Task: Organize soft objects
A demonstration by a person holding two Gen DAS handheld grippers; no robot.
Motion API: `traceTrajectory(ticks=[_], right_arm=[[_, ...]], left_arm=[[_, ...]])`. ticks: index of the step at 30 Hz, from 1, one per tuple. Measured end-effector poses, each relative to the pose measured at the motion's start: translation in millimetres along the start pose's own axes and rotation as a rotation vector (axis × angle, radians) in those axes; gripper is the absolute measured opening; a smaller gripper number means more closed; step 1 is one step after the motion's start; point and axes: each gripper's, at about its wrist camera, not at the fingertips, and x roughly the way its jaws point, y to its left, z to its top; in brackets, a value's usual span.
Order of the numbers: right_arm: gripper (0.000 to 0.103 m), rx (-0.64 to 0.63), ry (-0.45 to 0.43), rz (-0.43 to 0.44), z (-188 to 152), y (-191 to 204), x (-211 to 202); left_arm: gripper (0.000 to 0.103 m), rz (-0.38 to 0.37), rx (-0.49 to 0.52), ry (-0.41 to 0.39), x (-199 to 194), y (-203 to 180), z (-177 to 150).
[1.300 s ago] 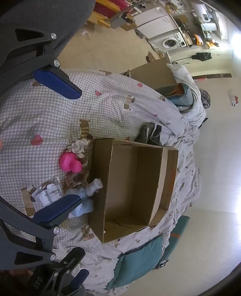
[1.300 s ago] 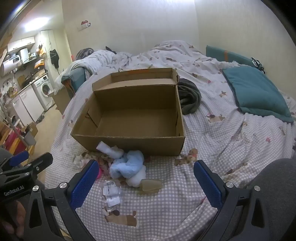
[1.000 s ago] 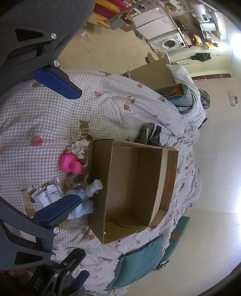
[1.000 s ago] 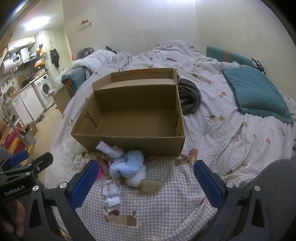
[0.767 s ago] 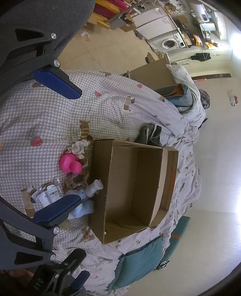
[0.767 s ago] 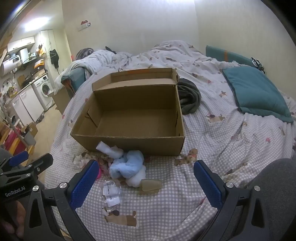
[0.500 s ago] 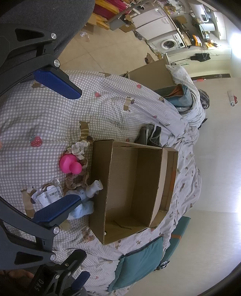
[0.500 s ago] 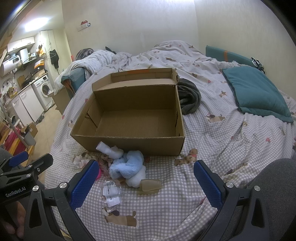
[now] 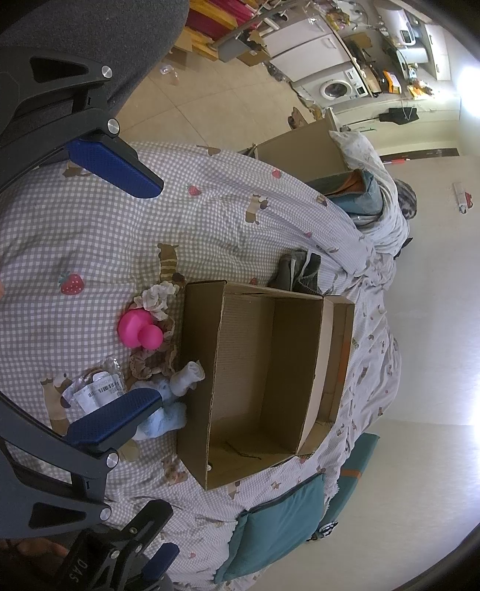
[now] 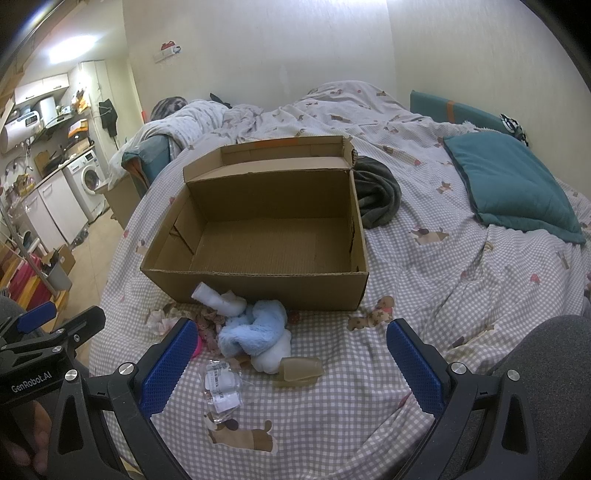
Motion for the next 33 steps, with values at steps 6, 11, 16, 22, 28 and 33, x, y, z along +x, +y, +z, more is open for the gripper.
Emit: traceTrajectory(ticks=[6, 11, 16, 22, 28, 33], right_arm=[[0.103, 0.0, 0.0, 0.001, 0.0, -0.2, -0.1], [0.103, 0.001, 0.0, 0.001, 0.0, -0.2, -0.1], [0.103, 0.001, 0.0, 0.001, 0.0, -0.4, -0.2], [0.103, 0.001, 0.0, 0.001, 0.0, -0.4, -0.1], [0.103, 0.002, -0.001, 0.001, -0.2, -0.8, -0.1], [0.103, 0.002, -0.001, 0.002, -0.2, -0.8, -0.1]], left_arm=[[0.103, 0.001, 0.001, -0.001, -0.2, -0.5, 0.0], [0.103, 0.002, 0.001, -0.001, -0.4, -0.9, 0.0], [0.103, 0.002, 0.002, -0.001, -0.5, -1.0, -0.1], [0.103, 0.003, 0.002, -0.001, -0.6, -1.5, -0.1], [0.103, 0.005, 0.007, -0.002, -1.3, 1.0, 2.5], [0.103, 0.005, 0.008, -0.002, -1.3, 1.1, 2.2]])
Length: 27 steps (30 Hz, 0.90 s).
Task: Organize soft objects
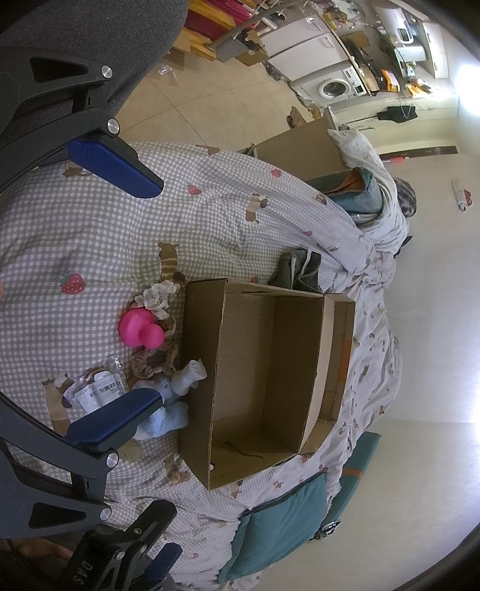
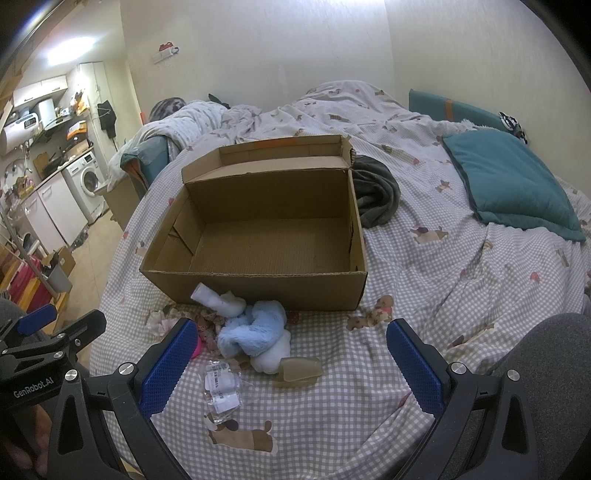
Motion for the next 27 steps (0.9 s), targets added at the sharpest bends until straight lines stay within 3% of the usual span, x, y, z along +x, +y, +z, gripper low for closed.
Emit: traceTrajectory(ticks=[27], right_arm=[[0.103, 0.013, -0.027, -0.01, 1.0, -2.9, -7.2]], left_arm=[[0.103, -0.004, -0.012, 0.012, 2.6, 1.0, -2.7]])
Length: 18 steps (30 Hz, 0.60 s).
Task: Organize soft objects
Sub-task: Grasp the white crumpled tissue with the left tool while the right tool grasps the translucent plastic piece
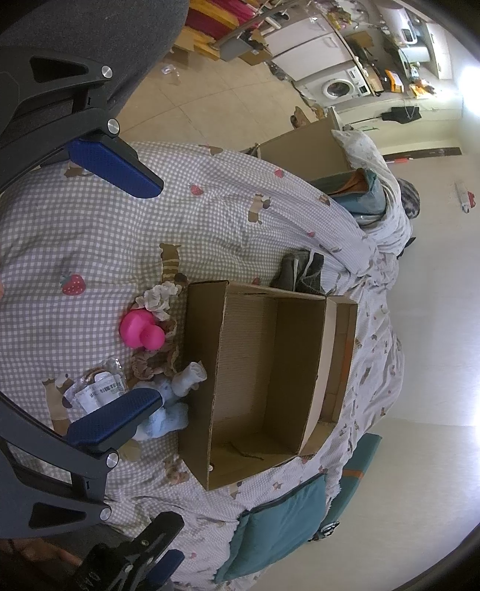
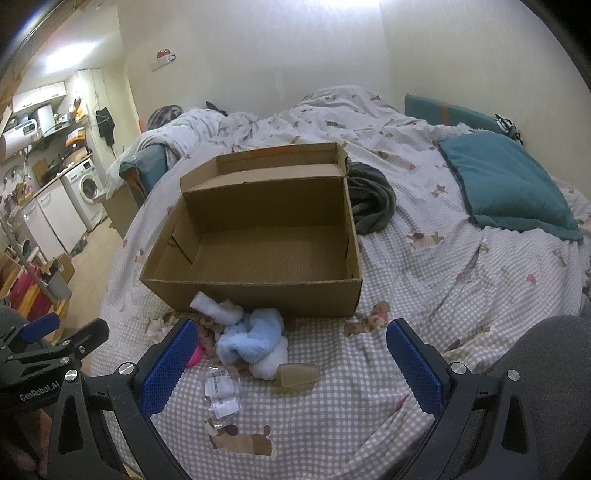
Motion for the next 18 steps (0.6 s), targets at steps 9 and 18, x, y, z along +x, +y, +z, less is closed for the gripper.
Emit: traceTrajectory(ticks=[9, 18], right_arm=[[0.103, 0.024, 0.002, 0.02, 17, -7, -4], [0.103, 0.078, 0.035, 0.066, 44, -20, 0]], left_arm=[[0.103, 0.021, 0.07, 0.029, 5, -5, 18], [0.103, 0.06, 0.114, 0.038, 9, -2, 59]])
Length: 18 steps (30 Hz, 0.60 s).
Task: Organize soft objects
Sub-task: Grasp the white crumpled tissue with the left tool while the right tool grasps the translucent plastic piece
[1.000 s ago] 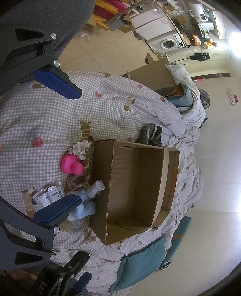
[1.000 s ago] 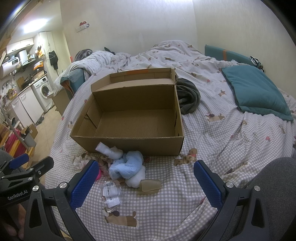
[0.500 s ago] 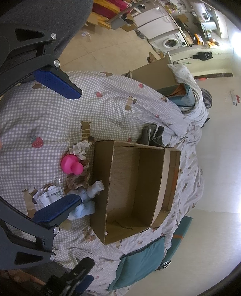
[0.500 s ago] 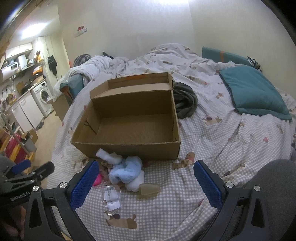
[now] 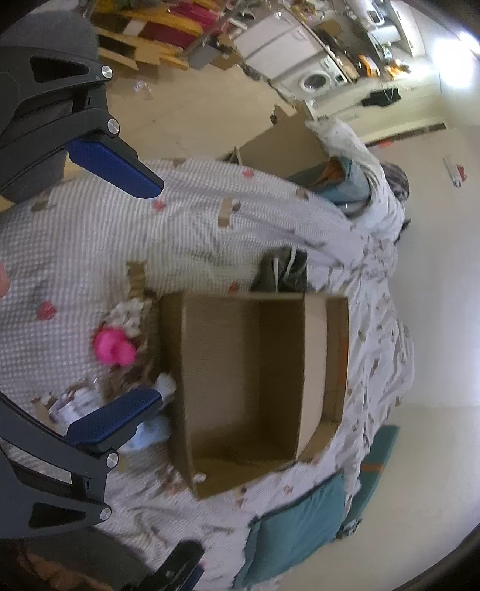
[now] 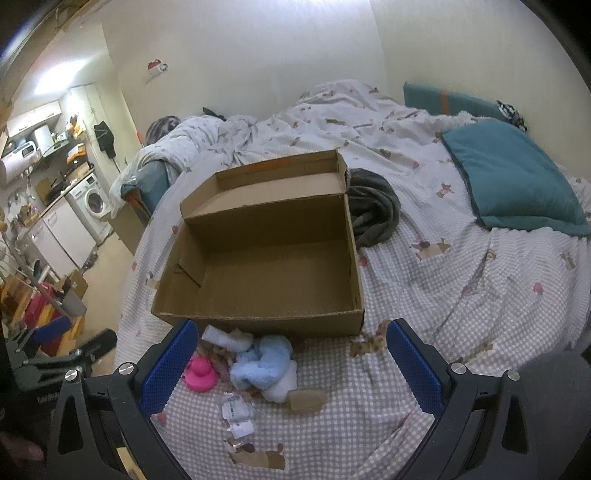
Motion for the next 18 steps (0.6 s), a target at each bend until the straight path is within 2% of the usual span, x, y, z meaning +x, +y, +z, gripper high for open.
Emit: traceTrajectory(ticks=[4, 9, 11, 15, 18], right_arm=[[0.103, 0.004, 0.047, -0.006, 11, -12, 10], [0.103, 0.02, 0.173, -0.026, 19, -36, 42], [0.103, 0.033, 0.229, -0.024, 18, -47, 57], [0.103, 0.085, 0.349, 0.018, 8, -61, 85], [0.103, 0.114, 0.398, 0.037, -5, -64, 99]], left_arm=[[0.103, 0.013, -0.035, 0.06, 17, 16, 14], [0.103, 0.007, -0.131, 0.211, 54, 38, 18], [0.103, -0.001, -0.174, 0.279, 71, 46, 13], [0.103, 0.026, -0.201, 0.363, 98, 50, 5], [0.103, 0.019, -0.225, 0.443, 121, 52, -2]])
